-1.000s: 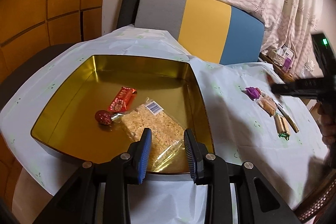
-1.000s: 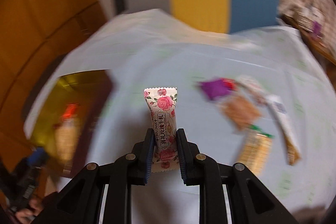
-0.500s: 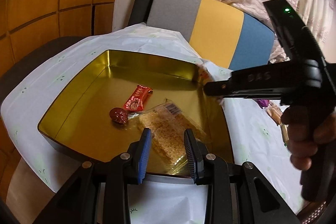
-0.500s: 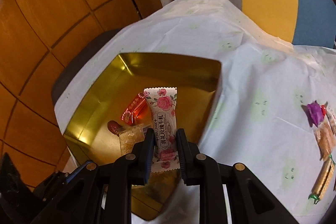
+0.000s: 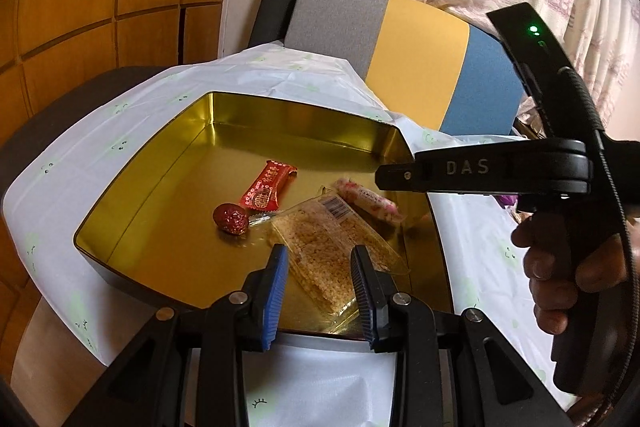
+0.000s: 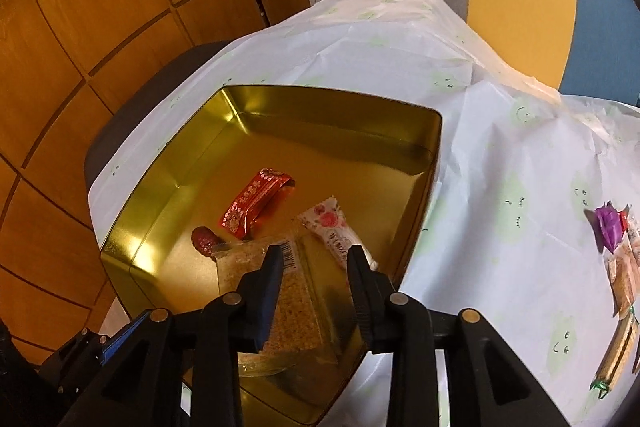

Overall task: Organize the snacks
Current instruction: 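Carry the rose-print bar into the gold tin and release it with the right tool, then withdraw the right tool from the tin toward the remaining snacks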

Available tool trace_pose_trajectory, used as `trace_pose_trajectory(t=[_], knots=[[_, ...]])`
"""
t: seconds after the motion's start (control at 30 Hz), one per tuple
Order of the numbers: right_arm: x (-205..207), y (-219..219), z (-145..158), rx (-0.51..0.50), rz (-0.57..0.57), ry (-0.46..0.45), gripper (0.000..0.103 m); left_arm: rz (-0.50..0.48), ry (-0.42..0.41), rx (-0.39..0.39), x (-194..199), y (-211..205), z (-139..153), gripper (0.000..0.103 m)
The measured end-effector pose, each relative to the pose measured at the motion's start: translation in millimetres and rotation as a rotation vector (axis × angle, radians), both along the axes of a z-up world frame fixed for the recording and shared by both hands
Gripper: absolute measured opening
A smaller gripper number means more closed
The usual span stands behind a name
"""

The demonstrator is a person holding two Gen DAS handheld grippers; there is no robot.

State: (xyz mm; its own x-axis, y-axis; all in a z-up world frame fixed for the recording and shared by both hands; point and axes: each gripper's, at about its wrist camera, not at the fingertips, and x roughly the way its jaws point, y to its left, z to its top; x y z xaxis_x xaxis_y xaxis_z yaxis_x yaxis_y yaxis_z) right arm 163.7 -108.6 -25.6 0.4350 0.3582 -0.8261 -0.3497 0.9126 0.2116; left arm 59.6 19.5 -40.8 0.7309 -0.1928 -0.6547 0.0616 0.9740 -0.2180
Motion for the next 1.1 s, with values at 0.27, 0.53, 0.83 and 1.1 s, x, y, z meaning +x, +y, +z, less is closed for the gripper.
trace_pose_trajectory(t=[0.27, 0.53, 0.83, 1.1], knots=[[-12.5, -16.7, 7.2, 0.014, -0.027, -0.030, 0.033, 0.003, -0.005, 0.000, 0.5, 0.4, 0.3, 0.033], [-24.5, -71.1, 15.0, 0.013, -0.119, -0.060, 0.033, -0.007, -0.009, 0.012, -0.9, -3.3, -0.3, 0.033], [-36.7, -158.6, 14.3, -0.048, -0.270, -0.052, 0.033, -0.030, -0.016, 0.031, -3.5, -11.9, 1.5, 0.037], [-46.9, -270.9, 16.2, -0.128, -0.475, -0.015, 0.033, -0.090, -0.033, 0.066, -5.4, -31.9, 8.6, 0.044]])
